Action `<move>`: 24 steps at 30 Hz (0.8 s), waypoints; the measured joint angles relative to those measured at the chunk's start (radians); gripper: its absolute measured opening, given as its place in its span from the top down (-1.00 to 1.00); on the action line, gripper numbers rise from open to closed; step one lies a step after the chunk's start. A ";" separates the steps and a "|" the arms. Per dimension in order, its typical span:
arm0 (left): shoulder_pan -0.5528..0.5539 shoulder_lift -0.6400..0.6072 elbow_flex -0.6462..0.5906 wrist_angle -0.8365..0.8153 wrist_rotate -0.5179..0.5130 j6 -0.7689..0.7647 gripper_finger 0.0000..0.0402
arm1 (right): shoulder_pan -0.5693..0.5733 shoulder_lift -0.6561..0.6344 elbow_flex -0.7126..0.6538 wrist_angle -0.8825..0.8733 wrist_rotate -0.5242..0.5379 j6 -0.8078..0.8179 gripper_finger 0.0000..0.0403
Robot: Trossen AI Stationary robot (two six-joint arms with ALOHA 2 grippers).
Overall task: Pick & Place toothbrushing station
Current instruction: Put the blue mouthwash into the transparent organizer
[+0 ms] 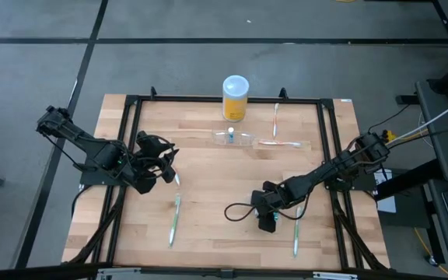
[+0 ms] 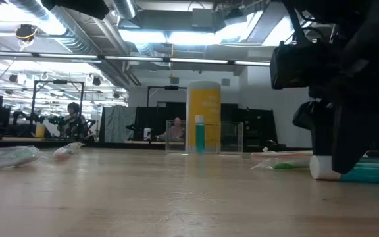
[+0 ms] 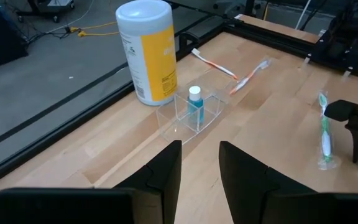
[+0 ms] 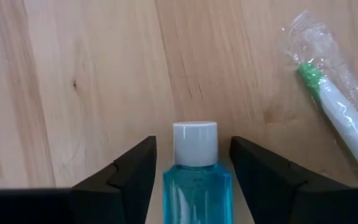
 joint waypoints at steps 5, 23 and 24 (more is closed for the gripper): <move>0.000 0.000 0.000 0.000 0.000 0.000 0.48 | 0.001 0.002 0.000 0.002 0.033 0.020 0.03; 0.000 0.000 0.000 0.000 0.000 -0.012 0.48 | -0.028 0.010 0.012 0.051 0.243 0.080 0.53; 0.000 0.000 0.000 0.000 0.000 -0.015 0.48 | -0.032 0.009 0.026 0.050 0.265 0.065 0.53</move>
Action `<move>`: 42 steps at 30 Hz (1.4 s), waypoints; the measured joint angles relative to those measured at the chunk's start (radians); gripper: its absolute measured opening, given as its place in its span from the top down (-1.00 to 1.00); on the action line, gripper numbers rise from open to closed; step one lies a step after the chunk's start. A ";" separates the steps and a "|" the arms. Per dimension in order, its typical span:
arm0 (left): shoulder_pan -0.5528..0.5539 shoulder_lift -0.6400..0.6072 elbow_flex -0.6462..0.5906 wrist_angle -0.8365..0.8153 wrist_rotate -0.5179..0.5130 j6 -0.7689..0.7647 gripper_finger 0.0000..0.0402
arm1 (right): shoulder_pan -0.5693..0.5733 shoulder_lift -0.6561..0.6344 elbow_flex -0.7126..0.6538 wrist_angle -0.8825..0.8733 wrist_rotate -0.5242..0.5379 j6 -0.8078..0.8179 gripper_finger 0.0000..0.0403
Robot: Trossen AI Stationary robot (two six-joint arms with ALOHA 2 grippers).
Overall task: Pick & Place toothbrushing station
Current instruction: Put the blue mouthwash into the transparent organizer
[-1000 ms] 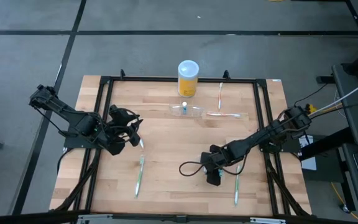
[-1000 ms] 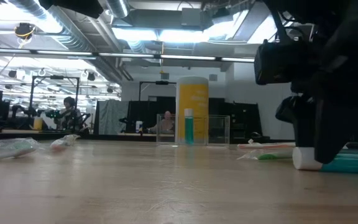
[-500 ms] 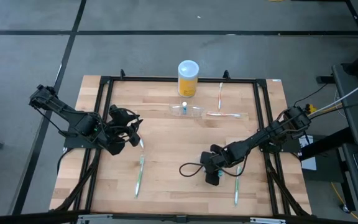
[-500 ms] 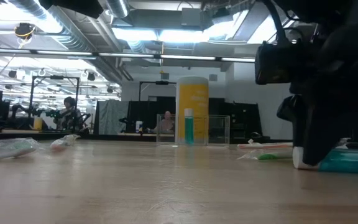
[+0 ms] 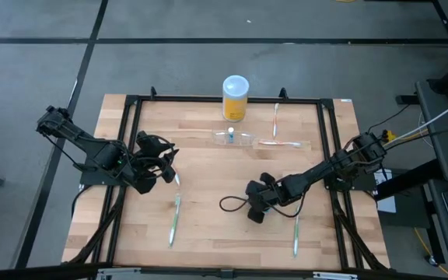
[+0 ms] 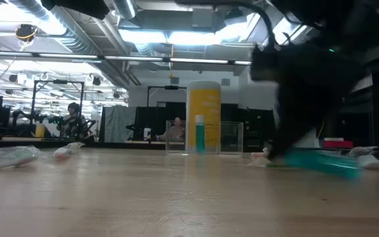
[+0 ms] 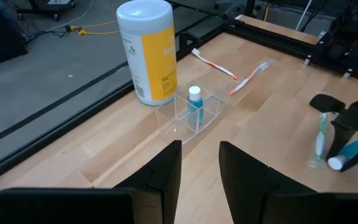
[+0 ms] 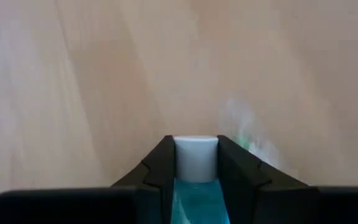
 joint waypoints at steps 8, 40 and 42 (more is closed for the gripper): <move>0.000 0.000 0.000 0.000 -0.004 -0.001 0.48 | -0.065 -0.059 0.186 0.074 0.273 -0.293 0.53; -0.055 -0.087 0.000 -0.043 -0.100 0.130 0.48 | -0.776 -0.106 -0.378 1.660 -0.619 -0.505 0.53; -0.052 -0.087 0.000 -0.043 -0.100 0.129 0.48 | -0.806 -0.045 -0.356 1.710 -0.652 -0.508 0.53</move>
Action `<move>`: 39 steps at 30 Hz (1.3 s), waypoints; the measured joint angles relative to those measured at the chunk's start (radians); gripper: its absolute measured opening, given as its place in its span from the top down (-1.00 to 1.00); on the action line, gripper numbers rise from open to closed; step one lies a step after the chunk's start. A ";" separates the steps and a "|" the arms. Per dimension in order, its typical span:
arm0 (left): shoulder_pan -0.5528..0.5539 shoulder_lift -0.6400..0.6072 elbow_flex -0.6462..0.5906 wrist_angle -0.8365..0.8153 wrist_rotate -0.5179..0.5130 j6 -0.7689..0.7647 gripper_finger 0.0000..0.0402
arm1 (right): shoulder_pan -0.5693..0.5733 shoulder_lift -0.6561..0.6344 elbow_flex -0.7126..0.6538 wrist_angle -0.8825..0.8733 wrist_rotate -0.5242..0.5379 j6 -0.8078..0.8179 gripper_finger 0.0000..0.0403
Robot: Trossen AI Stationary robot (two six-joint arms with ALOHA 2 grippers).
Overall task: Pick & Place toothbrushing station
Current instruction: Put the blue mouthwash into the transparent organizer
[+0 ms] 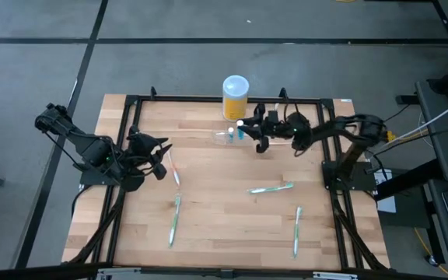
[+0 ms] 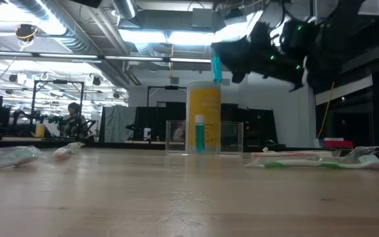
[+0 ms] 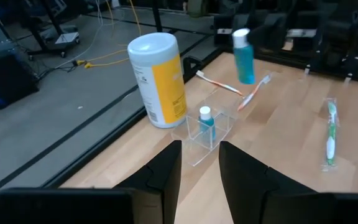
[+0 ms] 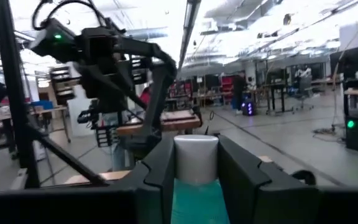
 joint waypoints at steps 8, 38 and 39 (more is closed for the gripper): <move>0.002 0.000 0.000 0.000 0.002 -0.001 0.48 | -0.094 0.196 0.072 0.090 -0.067 0.019 0.53; 0.002 0.000 0.000 -0.006 0.002 -0.001 0.48 | -0.136 0.289 0.081 0.090 -0.097 -0.079 0.53; 0.002 0.000 0.000 -0.005 0.002 -0.001 0.48 | -0.136 0.289 0.081 0.091 -0.097 -0.079 0.53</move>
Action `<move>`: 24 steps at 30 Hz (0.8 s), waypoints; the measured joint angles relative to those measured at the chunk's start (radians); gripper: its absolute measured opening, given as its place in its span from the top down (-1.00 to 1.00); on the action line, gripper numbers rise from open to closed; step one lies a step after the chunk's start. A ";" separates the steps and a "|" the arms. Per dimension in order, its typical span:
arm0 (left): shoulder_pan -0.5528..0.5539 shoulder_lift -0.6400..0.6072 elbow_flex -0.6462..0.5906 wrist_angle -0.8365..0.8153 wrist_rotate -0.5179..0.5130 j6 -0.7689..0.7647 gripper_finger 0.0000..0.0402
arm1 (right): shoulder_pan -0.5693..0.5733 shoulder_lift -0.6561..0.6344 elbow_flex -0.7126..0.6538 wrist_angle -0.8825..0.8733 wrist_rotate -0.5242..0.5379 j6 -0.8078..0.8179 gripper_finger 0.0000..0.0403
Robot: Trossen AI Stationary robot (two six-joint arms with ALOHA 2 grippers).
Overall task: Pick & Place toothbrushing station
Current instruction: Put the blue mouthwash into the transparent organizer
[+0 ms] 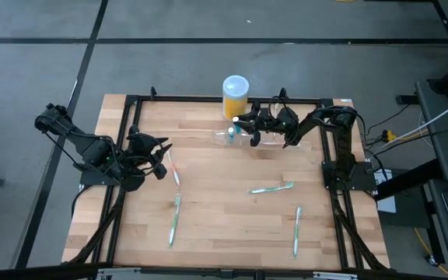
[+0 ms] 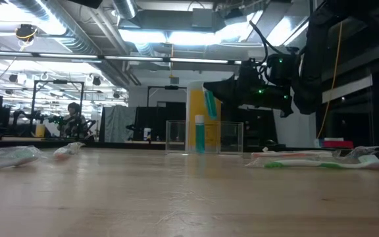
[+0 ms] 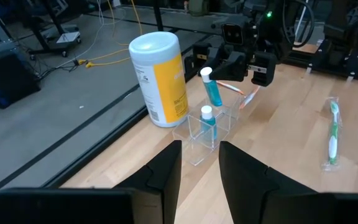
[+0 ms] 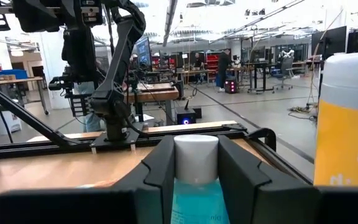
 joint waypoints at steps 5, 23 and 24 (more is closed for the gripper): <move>0.000 0.000 0.000 0.000 0.000 -0.001 0.48 | 0.000 0.000 0.000 -0.014 0.003 0.020 0.53; 0.000 0.000 0.000 0.000 0.017 -0.018 0.48 | 0.146 -0.102 -0.043 -0.001 0.198 0.132 0.53; 0.000 0.000 0.000 0.000 0.017 -0.024 0.48 | 0.174 -0.117 -0.056 -0.001 0.269 0.132 0.53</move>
